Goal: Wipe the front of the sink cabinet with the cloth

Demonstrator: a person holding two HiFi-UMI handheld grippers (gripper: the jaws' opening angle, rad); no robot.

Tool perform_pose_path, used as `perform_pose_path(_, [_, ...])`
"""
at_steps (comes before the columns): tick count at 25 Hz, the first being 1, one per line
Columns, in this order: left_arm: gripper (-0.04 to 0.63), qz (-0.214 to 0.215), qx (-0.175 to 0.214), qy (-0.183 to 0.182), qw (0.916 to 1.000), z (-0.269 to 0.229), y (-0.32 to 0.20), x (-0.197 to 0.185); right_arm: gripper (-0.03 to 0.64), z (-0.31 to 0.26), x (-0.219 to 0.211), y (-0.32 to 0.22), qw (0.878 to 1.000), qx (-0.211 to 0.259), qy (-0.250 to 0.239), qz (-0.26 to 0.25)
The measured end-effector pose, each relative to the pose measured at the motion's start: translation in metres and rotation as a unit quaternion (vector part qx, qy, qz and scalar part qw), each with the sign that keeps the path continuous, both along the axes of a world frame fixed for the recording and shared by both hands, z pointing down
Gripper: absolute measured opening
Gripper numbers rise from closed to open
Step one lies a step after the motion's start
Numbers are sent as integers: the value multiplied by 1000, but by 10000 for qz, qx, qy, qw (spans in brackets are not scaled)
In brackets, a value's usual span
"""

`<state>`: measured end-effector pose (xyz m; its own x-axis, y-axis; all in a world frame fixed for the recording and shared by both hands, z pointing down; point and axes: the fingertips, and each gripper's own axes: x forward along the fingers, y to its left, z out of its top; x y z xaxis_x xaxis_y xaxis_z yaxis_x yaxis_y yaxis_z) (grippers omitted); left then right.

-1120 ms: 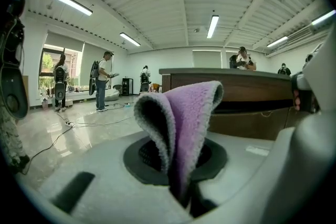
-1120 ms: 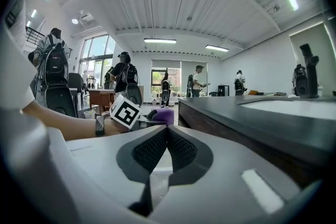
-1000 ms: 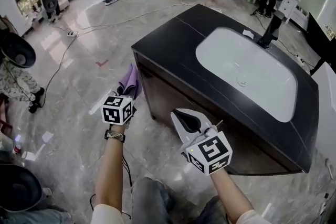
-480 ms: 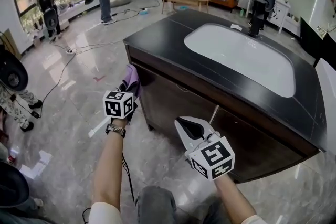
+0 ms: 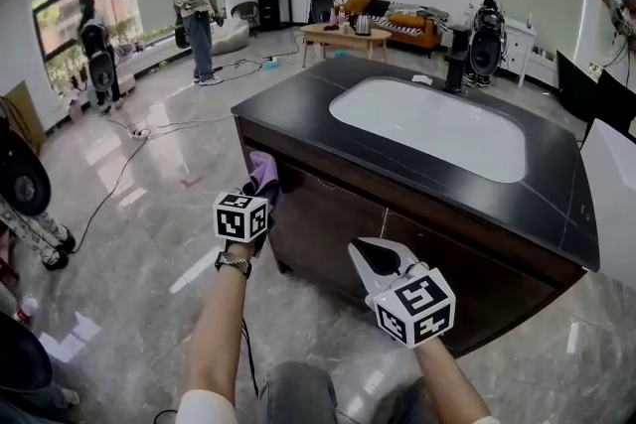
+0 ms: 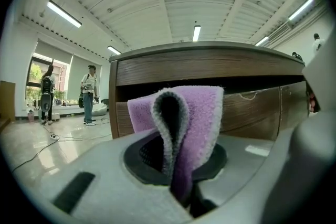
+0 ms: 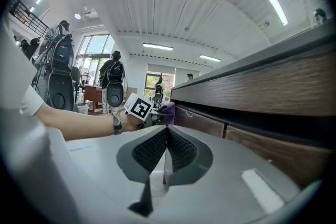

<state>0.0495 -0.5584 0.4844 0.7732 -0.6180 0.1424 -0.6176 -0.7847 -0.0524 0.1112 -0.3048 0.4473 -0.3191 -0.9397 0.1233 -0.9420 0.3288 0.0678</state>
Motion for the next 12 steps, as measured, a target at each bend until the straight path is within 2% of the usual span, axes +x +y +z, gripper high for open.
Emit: perform_pose_path(12, [48,573,-31,-264,9980,10,95,62,6,-3,59,73,9982,-60,-207,567])
